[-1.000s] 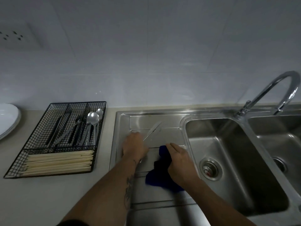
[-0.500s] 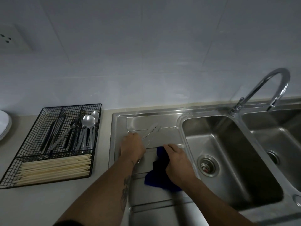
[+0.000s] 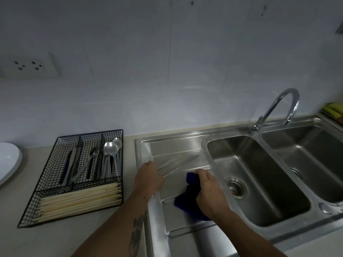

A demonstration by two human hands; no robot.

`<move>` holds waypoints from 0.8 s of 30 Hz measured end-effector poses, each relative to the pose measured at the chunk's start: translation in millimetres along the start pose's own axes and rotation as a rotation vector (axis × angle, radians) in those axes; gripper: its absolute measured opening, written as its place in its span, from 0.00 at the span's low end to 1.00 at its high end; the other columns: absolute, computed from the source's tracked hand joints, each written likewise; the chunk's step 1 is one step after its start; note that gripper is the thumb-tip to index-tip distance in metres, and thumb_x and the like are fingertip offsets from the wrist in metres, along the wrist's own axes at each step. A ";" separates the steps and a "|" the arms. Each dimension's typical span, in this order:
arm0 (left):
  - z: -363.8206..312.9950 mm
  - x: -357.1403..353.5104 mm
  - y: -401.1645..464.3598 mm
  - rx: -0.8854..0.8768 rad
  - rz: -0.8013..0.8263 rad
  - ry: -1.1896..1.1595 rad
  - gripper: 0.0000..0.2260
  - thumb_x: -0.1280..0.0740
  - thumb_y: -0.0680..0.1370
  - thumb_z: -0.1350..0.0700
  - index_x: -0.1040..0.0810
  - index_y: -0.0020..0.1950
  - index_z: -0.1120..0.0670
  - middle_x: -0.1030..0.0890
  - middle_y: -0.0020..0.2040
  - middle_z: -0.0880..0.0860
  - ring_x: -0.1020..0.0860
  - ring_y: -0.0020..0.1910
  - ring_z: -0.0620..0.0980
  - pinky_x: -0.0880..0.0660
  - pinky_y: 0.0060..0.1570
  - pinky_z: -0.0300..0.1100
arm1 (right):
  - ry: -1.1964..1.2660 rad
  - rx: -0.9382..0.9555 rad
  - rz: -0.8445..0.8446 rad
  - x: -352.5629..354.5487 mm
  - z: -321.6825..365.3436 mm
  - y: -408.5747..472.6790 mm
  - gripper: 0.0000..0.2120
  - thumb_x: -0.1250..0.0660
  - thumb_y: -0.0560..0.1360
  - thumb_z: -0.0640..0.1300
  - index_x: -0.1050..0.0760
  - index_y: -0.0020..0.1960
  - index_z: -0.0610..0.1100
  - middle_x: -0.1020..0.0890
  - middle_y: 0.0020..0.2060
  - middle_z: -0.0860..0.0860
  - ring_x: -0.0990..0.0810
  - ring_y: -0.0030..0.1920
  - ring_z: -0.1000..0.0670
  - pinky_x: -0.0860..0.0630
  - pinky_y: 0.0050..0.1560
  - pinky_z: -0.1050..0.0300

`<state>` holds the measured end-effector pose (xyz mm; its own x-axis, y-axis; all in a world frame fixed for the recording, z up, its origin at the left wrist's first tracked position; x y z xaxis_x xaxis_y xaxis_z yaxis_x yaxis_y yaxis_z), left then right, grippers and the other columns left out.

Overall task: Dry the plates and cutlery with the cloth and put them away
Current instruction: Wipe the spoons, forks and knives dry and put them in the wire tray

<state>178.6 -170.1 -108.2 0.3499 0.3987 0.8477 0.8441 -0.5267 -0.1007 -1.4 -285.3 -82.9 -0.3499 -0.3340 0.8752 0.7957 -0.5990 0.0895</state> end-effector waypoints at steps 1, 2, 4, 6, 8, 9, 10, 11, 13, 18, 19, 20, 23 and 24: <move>3.2 4.9 -6.1 -0.039 -0.017 0.000 0.08 0.37 0.75 0.58 0.25 0.53 0.56 0.23 0.54 0.55 0.22 0.53 0.57 0.28 0.48 0.43 | 0.016 -0.011 -0.010 2.1 4.8 -4.1 0.22 0.36 0.70 0.34 0.32 0.62 0.49 0.26 0.59 0.51 0.28 0.57 0.49 0.34 0.52 0.61; 6.1 10.0 -12.3 -0.083 -0.034 0.006 0.07 0.37 0.75 0.58 0.25 0.52 0.56 0.23 0.53 0.55 0.23 0.53 0.56 0.27 0.49 0.45 | 0.031 -0.016 -0.024 4.8 9.9 -7.7 0.21 0.35 0.71 0.34 0.32 0.61 0.49 0.26 0.59 0.51 0.28 0.56 0.49 0.34 0.51 0.61; 9.5 19.6 -24.5 -0.176 -0.063 0.022 0.06 0.38 0.76 0.58 0.24 0.51 0.55 0.23 0.51 0.54 0.24 0.51 0.54 0.26 0.50 0.46 | 0.052 -0.002 -0.082 10.4 20.7 -11.3 0.20 0.34 0.70 0.34 0.30 0.59 0.48 0.26 0.58 0.51 0.27 0.53 0.50 0.34 0.49 0.60; 10.3 28.8 -35.8 -0.282 -0.095 0.032 0.06 0.38 0.76 0.59 0.23 0.50 0.55 0.23 0.50 0.53 0.24 0.50 0.53 0.28 0.48 0.44 | 0.059 0.043 -0.176 16.2 33.4 -9.8 0.20 0.33 0.68 0.31 0.27 0.57 0.47 0.25 0.57 0.50 0.25 0.51 0.50 0.29 0.48 0.59; 5.9 37.5 -47.2 -0.396 -0.133 0.028 0.04 0.37 0.76 0.59 0.22 0.47 0.54 0.23 0.48 0.51 0.24 0.48 0.52 0.29 0.45 0.43 | 0.044 0.133 -0.259 18.0 50.3 -5.5 0.22 0.31 0.65 0.29 0.23 0.56 0.45 0.23 0.55 0.50 0.24 0.51 0.49 0.24 0.50 0.56; 1.0 42.7 -52.5 -0.447 -0.151 0.018 0.04 0.36 0.76 0.59 0.22 0.46 0.53 0.24 0.47 0.49 0.24 0.47 0.51 0.29 0.44 0.41 | 0.018 0.189 -0.280 17.5 60.0 -4.2 0.23 0.29 0.63 0.29 0.22 0.56 0.44 0.23 0.56 0.48 0.23 0.53 0.48 0.23 0.53 0.54; -5.0 48.7 -56.9 -0.490 -0.170 0.010 0.03 0.36 0.77 0.58 0.23 0.45 0.52 0.26 0.45 0.48 0.26 0.45 0.48 0.31 0.43 0.40 | -0.029 0.243 -0.289 15.9 68.5 -2.9 0.24 0.28 0.61 0.30 0.21 0.56 0.43 0.22 0.55 0.47 0.23 0.55 0.46 0.23 0.56 0.51; -10.6 55.1 -60.2 -0.520 -0.187 0.005 0.03 0.36 0.77 0.57 0.24 0.45 0.52 0.28 0.44 0.46 0.27 0.44 0.46 0.32 0.42 0.39 | -0.093 0.287 -0.290 14.0 75.3 -2.2 0.25 0.26 0.59 0.30 0.21 0.55 0.42 0.21 0.55 0.46 0.23 0.57 0.43 0.24 0.59 0.46; -17.5 68.3 -63.6 -0.552 -0.217 0.008 0.04 0.37 0.78 0.57 0.24 0.44 0.53 0.29 0.44 0.45 0.29 0.44 0.45 0.33 0.42 0.39 | -0.227 0.311 -0.276 13.8 80.4 -3.5 0.28 0.25 0.57 0.33 0.22 0.56 0.43 0.21 0.55 0.46 0.25 0.60 0.41 0.29 0.63 0.39; -13.2 83.6 -71.5 -0.575 -0.211 0.005 0.06 0.37 0.79 0.59 0.21 0.48 0.55 0.26 0.46 0.48 0.27 0.46 0.48 0.34 0.43 0.38 | -0.307 0.171 -0.306 31.4 64.3 -13.5 0.28 0.27 0.60 0.36 0.24 0.60 0.47 0.22 0.56 0.50 0.28 0.62 0.44 0.35 0.67 0.38; -15.4 84.8 -73.8 -0.574 -0.219 -0.012 0.05 0.37 0.79 0.60 0.21 0.47 0.55 0.26 0.46 0.47 0.27 0.46 0.47 0.34 0.42 0.38 | -0.312 0.186 -0.319 33.0 70.2 -16.4 0.28 0.27 0.61 0.35 0.25 0.60 0.47 0.22 0.57 0.50 0.28 0.62 0.44 0.35 0.67 0.38; -19.7 86.5 -75.6 -0.574 -0.230 -0.034 0.05 0.36 0.78 0.60 0.22 0.45 0.55 0.27 0.45 0.47 0.27 0.44 0.47 0.35 0.41 0.38 | -0.318 0.232 -0.334 33.5 79.6 -19.8 0.29 0.27 0.60 0.35 0.25 0.60 0.47 0.22 0.57 0.50 0.28 0.62 0.44 0.34 0.67 0.39; -35.0 92.1 -79.1 -0.599 -0.231 -0.082 0.05 0.35 0.78 0.61 0.23 0.43 0.55 0.27 0.43 0.47 0.28 0.42 0.46 0.33 0.40 0.40 | -0.310 0.336 -0.350 34.7 96.4 -29.1 0.32 0.27 0.59 0.34 0.26 0.63 0.44 0.23 0.60 0.49 0.28 0.63 0.43 0.36 0.67 0.39; -36.6 92.7 -79.6 -0.611 -0.222 -0.081 0.05 0.35 0.78 0.61 0.22 0.43 0.56 0.26 0.43 0.48 0.27 0.42 0.47 0.30 0.40 0.41 | -0.297 0.300 -0.343 38.0 89.4 -28.4 0.33 0.27 0.59 0.34 0.26 0.63 0.44 0.23 0.60 0.49 0.28 0.64 0.43 0.36 0.67 0.39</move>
<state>129.0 -118.7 -2.6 0.2433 0.5898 0.7700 0.5256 -0.7474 0.4064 6.9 -215.9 -9.7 -0.4942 0.0908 0.8646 0.7816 -0.3891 0.4876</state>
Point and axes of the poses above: each hand's wrist, its own y-axis towards the middle knuckle, its own x-axis out of the back of the hand, z = x × y, the point moved 4 cm from there along y, towards the middle knuckle
